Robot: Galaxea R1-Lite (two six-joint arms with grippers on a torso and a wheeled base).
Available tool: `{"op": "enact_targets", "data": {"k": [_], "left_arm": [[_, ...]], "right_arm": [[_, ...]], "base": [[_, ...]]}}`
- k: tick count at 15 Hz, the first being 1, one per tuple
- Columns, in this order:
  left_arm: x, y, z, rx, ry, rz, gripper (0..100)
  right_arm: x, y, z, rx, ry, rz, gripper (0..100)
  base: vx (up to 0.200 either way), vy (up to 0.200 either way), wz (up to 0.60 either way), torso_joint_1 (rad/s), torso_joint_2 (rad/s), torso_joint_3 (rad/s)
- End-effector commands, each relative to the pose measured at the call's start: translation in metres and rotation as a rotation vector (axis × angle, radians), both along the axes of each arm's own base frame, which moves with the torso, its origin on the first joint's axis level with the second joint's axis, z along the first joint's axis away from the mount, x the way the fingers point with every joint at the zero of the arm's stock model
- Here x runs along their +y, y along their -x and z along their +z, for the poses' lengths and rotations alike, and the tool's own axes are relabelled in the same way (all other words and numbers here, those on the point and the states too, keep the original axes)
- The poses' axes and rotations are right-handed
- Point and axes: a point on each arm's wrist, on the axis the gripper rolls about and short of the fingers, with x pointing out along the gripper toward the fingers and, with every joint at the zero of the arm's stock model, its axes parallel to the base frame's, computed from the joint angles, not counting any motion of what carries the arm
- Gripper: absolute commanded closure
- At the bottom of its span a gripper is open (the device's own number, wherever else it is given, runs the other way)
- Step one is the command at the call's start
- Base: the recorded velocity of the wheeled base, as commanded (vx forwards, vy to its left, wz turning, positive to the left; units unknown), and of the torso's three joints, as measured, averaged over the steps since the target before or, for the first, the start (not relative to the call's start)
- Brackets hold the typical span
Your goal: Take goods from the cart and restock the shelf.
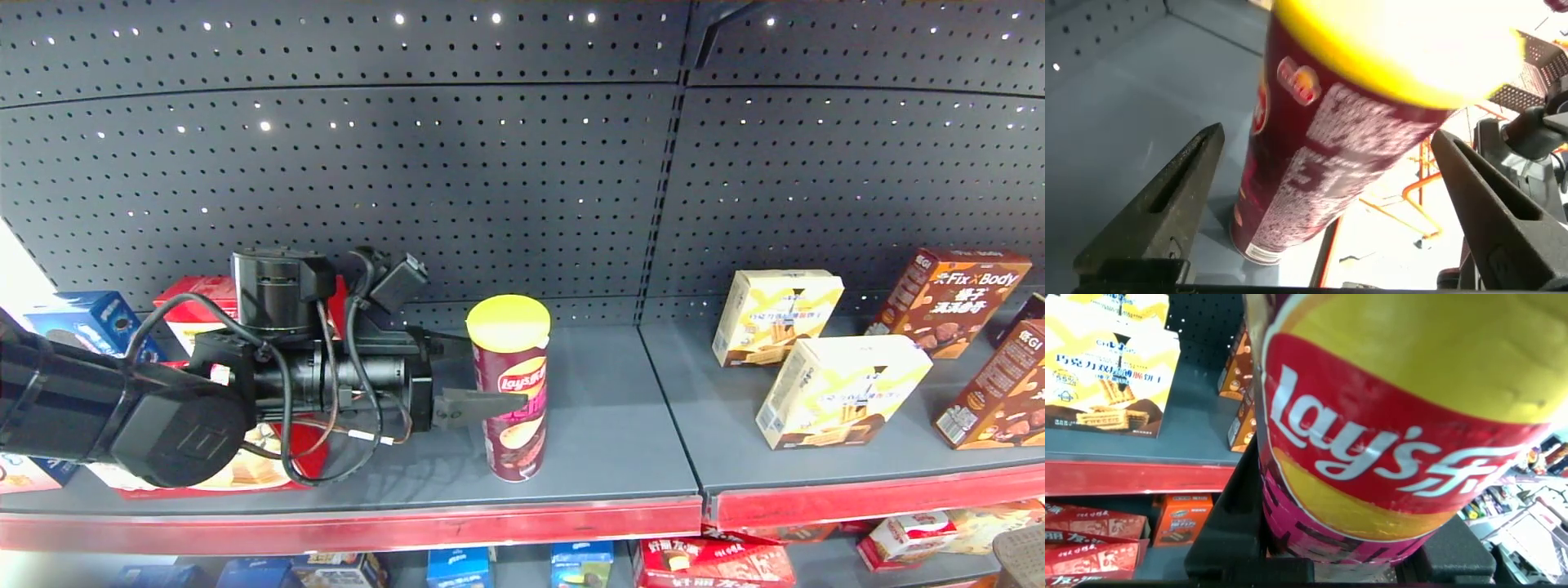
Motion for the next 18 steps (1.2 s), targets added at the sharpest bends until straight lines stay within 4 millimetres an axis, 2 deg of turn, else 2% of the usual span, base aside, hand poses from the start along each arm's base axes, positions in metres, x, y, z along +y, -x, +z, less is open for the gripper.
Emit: {"op": "enact_targets", "data": {"k": [1,3,7,10,12,15,18], "left_arm": [[0.002,0.006,0.01,-0.029,0.009,0.002,0],[0.003,0.009,0.014,-0.04,0.014,0.001,0],[0.016,0.031,0.022,-0.054,0.017,0.019,0],[0.021,0.045,0.037,-0.1,0.034,0.023,0],[0.026,0.059,0.054,-0.156,0.048,0.049,0],[0.037,0.085,0.061,-0.171,0.058,0.128,0],[0.056,0.112,0.067,-0.223,0.053,0.28,0]], "right_arm": [[0.0,0.0,-0.002,0.003,0.0,0.0,100],[0.0,0.002,-0.004,-0.005,0.001,-0.002,100],[0.002,0.009,-0.009,0.007,-0.002,-0.002,100],[0.002,0.009,-0.009,0.007,-0.002,-0.003,100],[0.002,0.009,-0.01,0.01,-0.003,-0.006,100],[0.002,0.009,-0.01,0.01,-0.003,-0.009,100],[0.002,0.008,-0.013,0.02,-0.006,-0.015,100]], "base": [[0.0,0.0,0.0,0.0,0.0,0.0],[0.0,0.0,0.0,0.0,0.0,0.0],[0.0,0.0,0.0,0.0,0.0,0.0],[0.0,0.0,0.0,0.0,0.0,0.0],[0.0,0.0,0.0,0.0,0.0,0.0],[0.0,0.0,0.0,0.0,0.0,0.0],[0.0,0.0,0.0,0.0,0.0,0.0]]}}
